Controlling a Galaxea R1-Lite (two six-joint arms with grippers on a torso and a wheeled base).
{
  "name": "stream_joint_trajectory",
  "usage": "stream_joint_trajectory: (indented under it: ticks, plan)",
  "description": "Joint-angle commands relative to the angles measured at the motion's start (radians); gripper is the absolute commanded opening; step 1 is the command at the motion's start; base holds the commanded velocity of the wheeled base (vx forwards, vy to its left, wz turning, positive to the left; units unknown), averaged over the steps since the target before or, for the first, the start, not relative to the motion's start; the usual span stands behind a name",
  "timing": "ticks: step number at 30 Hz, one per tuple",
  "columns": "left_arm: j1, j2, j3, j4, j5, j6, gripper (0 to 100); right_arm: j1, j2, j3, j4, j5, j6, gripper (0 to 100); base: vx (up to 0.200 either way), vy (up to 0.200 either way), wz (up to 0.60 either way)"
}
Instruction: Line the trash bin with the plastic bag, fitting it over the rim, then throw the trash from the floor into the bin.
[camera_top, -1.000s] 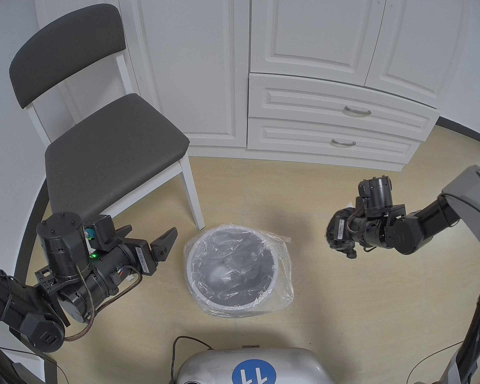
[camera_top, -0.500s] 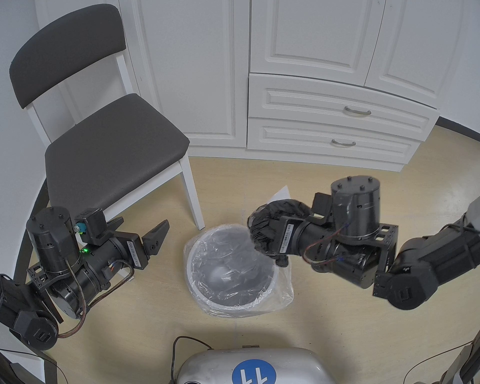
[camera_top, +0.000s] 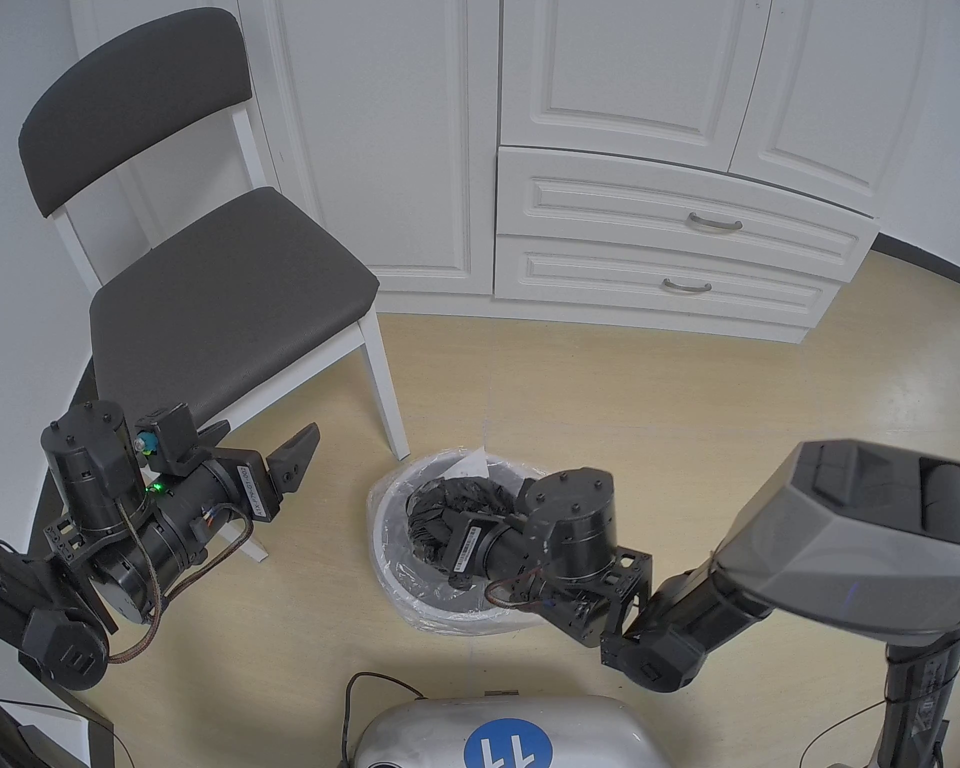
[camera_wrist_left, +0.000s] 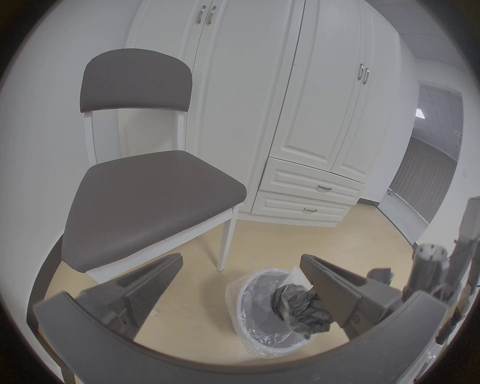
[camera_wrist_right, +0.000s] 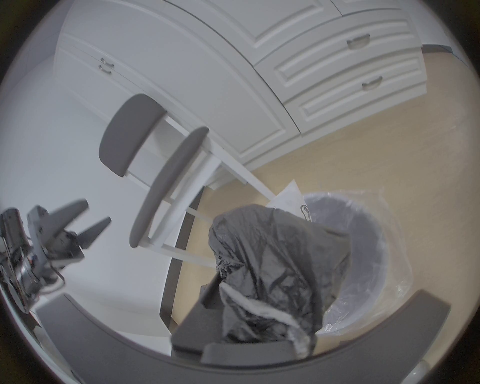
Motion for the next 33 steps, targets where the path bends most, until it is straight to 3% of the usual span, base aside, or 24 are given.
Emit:
stream_joint_trajectory:
  ticks: [1, 12, 25, 33]
  plan:
    - [0.014, 0.006, -0.005, -0.001, -0.001, 0.001, 100, 0.013, 0.122, -0.034, -0.018, -0.001, 0.010, 0, 0.000, 0.000, 0.00]
    - [0.056, 0.008, -0.018, -0.002, -0.004, 0.013, 100, -0.064, 0.223, -0.125, -0.024, -0.001, 0.021, 0, 0.000, 0.000, 0.00]
    - [0.054, 0.006, -0.015, -0.002, -0.002, 0.015, 100, -0.077, 0.306, -0.183, -0.011, -0.002, 0.012, 0, 0.000, 0.000, 0.00]
    - [0.056, 0.006, -0.015, -0.002, -0.002, 0.016, 100, -0.073, 0.275, -0.206, 0.171, -0.001, 0.009, 0, 0.000, 0.000, 0.00]
